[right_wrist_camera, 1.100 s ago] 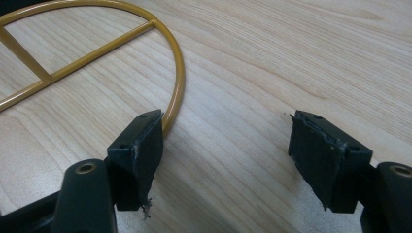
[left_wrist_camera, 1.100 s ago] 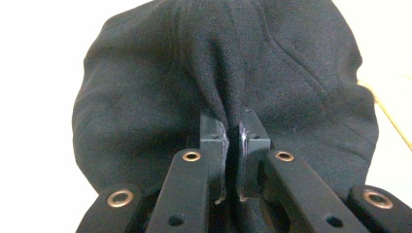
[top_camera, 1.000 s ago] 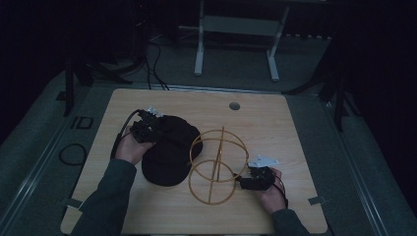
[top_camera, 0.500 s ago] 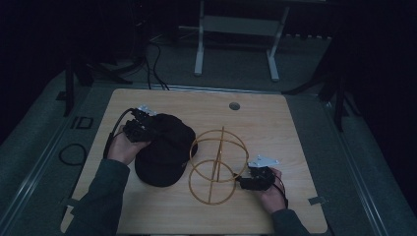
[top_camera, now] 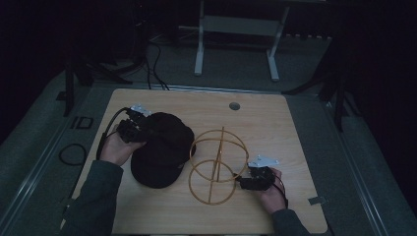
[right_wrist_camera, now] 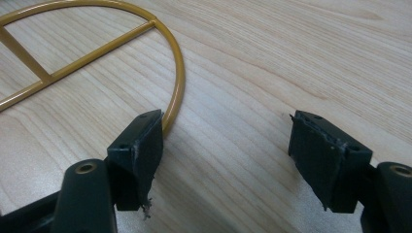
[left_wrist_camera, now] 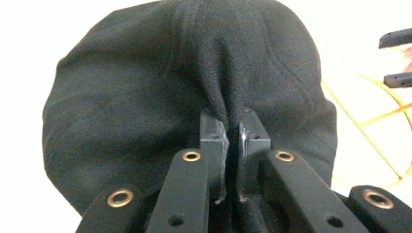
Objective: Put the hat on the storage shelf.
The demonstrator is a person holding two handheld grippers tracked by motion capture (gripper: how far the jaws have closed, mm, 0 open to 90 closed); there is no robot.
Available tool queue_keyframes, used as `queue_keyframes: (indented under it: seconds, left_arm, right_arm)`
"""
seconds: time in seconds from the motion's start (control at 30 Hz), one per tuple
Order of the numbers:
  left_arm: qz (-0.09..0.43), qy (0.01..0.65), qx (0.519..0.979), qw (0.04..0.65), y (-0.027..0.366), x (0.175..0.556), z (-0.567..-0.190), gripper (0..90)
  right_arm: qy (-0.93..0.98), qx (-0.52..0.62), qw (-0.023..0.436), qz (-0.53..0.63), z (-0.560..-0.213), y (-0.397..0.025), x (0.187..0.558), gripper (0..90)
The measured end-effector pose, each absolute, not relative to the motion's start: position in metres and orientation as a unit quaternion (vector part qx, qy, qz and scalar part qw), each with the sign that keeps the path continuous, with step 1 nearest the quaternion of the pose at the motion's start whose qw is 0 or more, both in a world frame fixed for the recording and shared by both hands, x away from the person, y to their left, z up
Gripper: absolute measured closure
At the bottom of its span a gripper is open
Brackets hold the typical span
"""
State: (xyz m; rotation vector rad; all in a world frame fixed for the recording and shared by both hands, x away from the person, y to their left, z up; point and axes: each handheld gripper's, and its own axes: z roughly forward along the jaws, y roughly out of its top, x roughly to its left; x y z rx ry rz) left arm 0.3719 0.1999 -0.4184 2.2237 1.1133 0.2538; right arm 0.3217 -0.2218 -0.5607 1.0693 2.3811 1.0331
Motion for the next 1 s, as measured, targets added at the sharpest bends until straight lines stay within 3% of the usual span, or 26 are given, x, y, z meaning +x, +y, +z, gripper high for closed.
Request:
queue_keyframes:
  seconds: [1.0]
  left_arm:
    - [0.103,0.400,0.840,0.351,0.214,0.358,-0.385,83.7]
  right_arm:
    - [0.835,0.376,0.166,0.365,-0.561,-0.222,0.322,28.3]
